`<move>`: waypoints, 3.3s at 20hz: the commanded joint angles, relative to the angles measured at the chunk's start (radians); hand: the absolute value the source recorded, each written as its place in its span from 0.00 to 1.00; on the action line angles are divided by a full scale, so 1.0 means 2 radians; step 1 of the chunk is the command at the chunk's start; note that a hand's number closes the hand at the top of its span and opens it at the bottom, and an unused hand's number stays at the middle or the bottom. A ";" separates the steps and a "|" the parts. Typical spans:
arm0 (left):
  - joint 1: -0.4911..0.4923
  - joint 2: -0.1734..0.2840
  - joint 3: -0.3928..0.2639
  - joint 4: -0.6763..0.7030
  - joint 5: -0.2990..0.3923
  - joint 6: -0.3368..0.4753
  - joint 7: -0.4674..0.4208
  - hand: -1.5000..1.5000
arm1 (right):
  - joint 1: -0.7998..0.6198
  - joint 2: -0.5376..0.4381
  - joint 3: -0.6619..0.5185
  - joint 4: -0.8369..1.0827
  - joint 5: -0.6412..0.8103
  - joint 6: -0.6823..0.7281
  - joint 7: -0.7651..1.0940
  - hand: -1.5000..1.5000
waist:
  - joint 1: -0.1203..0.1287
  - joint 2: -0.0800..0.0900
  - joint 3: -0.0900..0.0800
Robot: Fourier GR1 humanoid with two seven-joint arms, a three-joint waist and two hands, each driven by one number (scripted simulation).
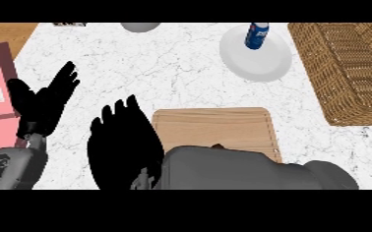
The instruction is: Pick the sweet potato from the cutting board and place it in the basket
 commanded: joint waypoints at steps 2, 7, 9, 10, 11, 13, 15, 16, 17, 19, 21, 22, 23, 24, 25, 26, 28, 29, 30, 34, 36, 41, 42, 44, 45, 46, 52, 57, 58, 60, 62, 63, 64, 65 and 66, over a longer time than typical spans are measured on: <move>-0.014 0.009 0.015 0.010 0.001 0.001 0.006 0.50 | -0.044 0.009 -0.048 0.033 -0.104 0.109 0.099 0.00 | -0.009 0.002 0.001; 0.002 -0.009 0.005 0.026 -0.013 0.004 -0.014 0.50 | -0.062 0.009 -0.096 0.018 -0.184 0.122 0.143 0.00 | -0.020 0.002 0.001; 0.029 0.000 0.017 0.005 0.003 -0.009 -0.017 0.50 | -0.058 -0.002 -0.120 -0.010 -0.221 0.109 0.171 0.00 | -0.018 -0.002 0.001; 0.014 0.007 0.020 -0.006 0.005 -0.006 0.005 0.50 | -0.055 -0.028 -0.124 -0.031 -0.231 0.116 0.165 0.00 | -0.019 -0.001 0.002; 0.010 -0.007 0.010 0.004 -0.010 0.007 -0.003 0.50 | -0.039 -0.029 -0.113 -0.055 -0.234 0.097 0.176 0.00 | -0.023 0.000 0.002; 0.007 0.007 0.028 0.021 0.001 -0.017 -0.015 0.50 | -0.019 -0.048 -0.111 -0.111 -0.234 0.075 0.177 0.00 | -0.021 0.001 0.002; 0.032 0.008 0.021 -0.041 0.001 -0.008 0.012 0.50 | 0.024 -0.084 -0.111 -0.137 -0.229 0.066 0.152 0.00 | -0.012 0.002 0.003; 0.000 -0.005 0.023 0.020 -0.008 -0.010 -0.017 0.50 | 0.014 -0.100 -0.124 -0.147 -0.241 0.080 0.152 0.00 | -0.020 0.004 0.002; 0.003 -0.019 0.018 0.034 -0.016 -0.001 -0.032 0.50 | 0.047 -0.099 -0.087 -0.153 -0.226 0.071 0.143 0.00 | -0.020 0.005 0.002; 0.007 -0.009 0.017 0.010 -0.014 -0.008 -0.006 0.50 | 0.068 -0.121 -0.091 -0.186 -0.216 0.064 0.140 0.00 | -0.015 0.005 0.002; -0.007 -0.012 0.015 -0.004 -0.022 0.004 0.010 0.50 | 0.111 -0.126 -0.068 -0.194 -0.167 0.050 0.101 0.00 | -0.011 0.006 0.002; 0.015 -0.005 0.028 0.002 -0.007 -0.019 -0.013 0.50 | 0.147 -0.167 -0.081 -0.225 -0.161 0.060 0.071 0.00 | -0.011 0.007 0.002; -0.018 -0.015 0.027 0.016 -0.006 -0.016 0.005 0.50 | 0.129 -0.137 -0.080 -0.187 -0.133 0.061 0.060 0.00 | -0.008 0.008 0.002; 0.010 -0.024 0.017 0.004 -0.021 -0.007 -0.015 0.50 | 0.163 -0.129 -0.047 -0.214 -0.095 0.035 0.063 0.00 | -0.008 0.007 0.002; -0.010 -0.023 0.023 0.014 -0.023 -0.007 -0.010 0.50 | 0.173 -0.145 -0.063 -0.202 -0.080 0.052 0.026 0.00 | -0.007 0.008 0.002; 0.004 -0.001 0.027 -0.034 -0.004 -0.020 0.032 0.50 | 0.199 -0.140 -0.036 -0.204 -0.032 0.022 0.000 0.00 | -0.003 0.008 0.003; 0.020 -0.022 0.018 -0.009 -0.030 -0.013 -0.004 0.50 | 0.207 -0.125 -0.053 -0.186 -0.015 0.034 -0.016 0.00 | -0.003 0.008 0.002; 0.029 -0.026 0.018 -0.033 -0.030 -0.005 -0.001 0.50 | 0.222 -0.123 -0.040 -0.184 0.017 0.015 -0.038 0.00 | -0.002 0.008 0.002; -0.017 -0.001 0.032 -0.025 -0.023 -0.012 0.034 0.50 | 0.250 -0.144 -0.033 -0.184 0.035 -0.007 -0.077 0.00 | -0.004 0.009 0.003; 0.026 -0.033 0.014 -0.032 -0.036 -0.009 0.009 0.50 | 0.296 -0.134 -0.024 -0.157 0.085 -0.051 -0.127 0.00 | -0.002 0.008 0.003; -0.007 -0.024 0.031 0.015 -0.037 -0.024 -0.005 0.50 | 0.292 -0.139 -0.006 -0.093 0.128 -0.065 -0.169 0.00 | -0.003 0.010 0.002; -0.018 -0.032 0.048 0.053 -0.039 -0.042 -0.019 0.50 | 0.300 -0.117 -0.023 -0.075 0.136 -0.009 -0.153 0.00 | -0.006 0.009 0.002; 0.026 -0.029 0.045 -0.014 -0.035 -0.035 0.000 0.50 | 0.314 -0.136 -0.011 -0.049 0.163 -0.041 -0.194 0.00 | -0.001 0.008 0.002; 0.008 -0.026 0.055 -0.007 -0.040 -0.042 -0.003 0.50 | 0.315 -0.106 -0.008 -0.046 0.176 -0.015 -0.170 0.00 | -0.003 0.008 0.002; -0.001 -0.042 0.045 -0.013 -0.051 -0.022 0.012 0.50 | 0.333 -0.147 -0.016 -0.076 0.184 -0.015 -0.199 0.00 | -0.005 0.008 0.002; 0.017 -0.031 0.047 -0.040 -0.045 -0.037 0.027 0.50 | 0.306 -0.136 -0.051 -0.049 0.171 0.007 -0.206 0.00 | -0.002 0.008 0.002; 0.004 -0.045 0.063 0.003 -0.068 -0.044 0.005 0.50 | 0.333 -0.109 -0.069 -0.053 0.217 0.018 -0.238 0.00 | -0.004 0.008 0.002; 0.023 -0.051 0.070 -0.028 -0.068 -0.052 0.012 0.50 | 0.379 -0.107 -0.085 -0.094 0.212 0.047 -0.245 0.00 | -0.004 0.008 0.002; 0.015 -0.055 0.071 -0.015 -0.071 -0.056 0.001 0.50 | 0.382 -0.110 -0.088 -0.121 0.210 0.066 -0.246 0.00 | -0.005 0.008 0.002; -0.006 -0.056 0.076 0.011 -0.079 -0.053 0.010 0.50 | 0.383 -0.112 -0.100 -0.107 0.218 0.056 -0.276 0.00 | -0.006 0.008 0.002; 0.009 -0.051 0.083 -0.039 -0.070 -0.059 0.027 0.50 | 0.402 -0.116 -0.096 -0.126 0.227 0.074 -0.275 0.00 | -0.005 0.007 0.002; 0.036 -0.063 0.077 -0.036 -0.076 -0.060 0.004 0.50 | 0.366 -0.090 -0.093 -0.047 0.243 0.048 -0.303 0.00 | -0.002 0.008 0.002; 0.000 -0.061 0.086 0.005 -0.070 -0.067 0.003 0.50 | 0.420 -0.146 -0.086 -0.123 0.243 0.058 -0.310 0.00 | -0.006 0.008 0.002; -0.007 -0.060 0.091 0.025 -0.086 -0.059 -0.015 0.50 | 0.416 -0.139 -0.098 -0.144 0.244 0.076 -0.301 0.00 | -0.007 0.008 0.002; 0.027 -0.081 0.067 -0.009 -0.097 -0.051 -0.014 0.50 | 0.385 -0.115 -0.093 -0.077 0.270 0.051 -0.311 0.00 | -0.004 0.008 0.002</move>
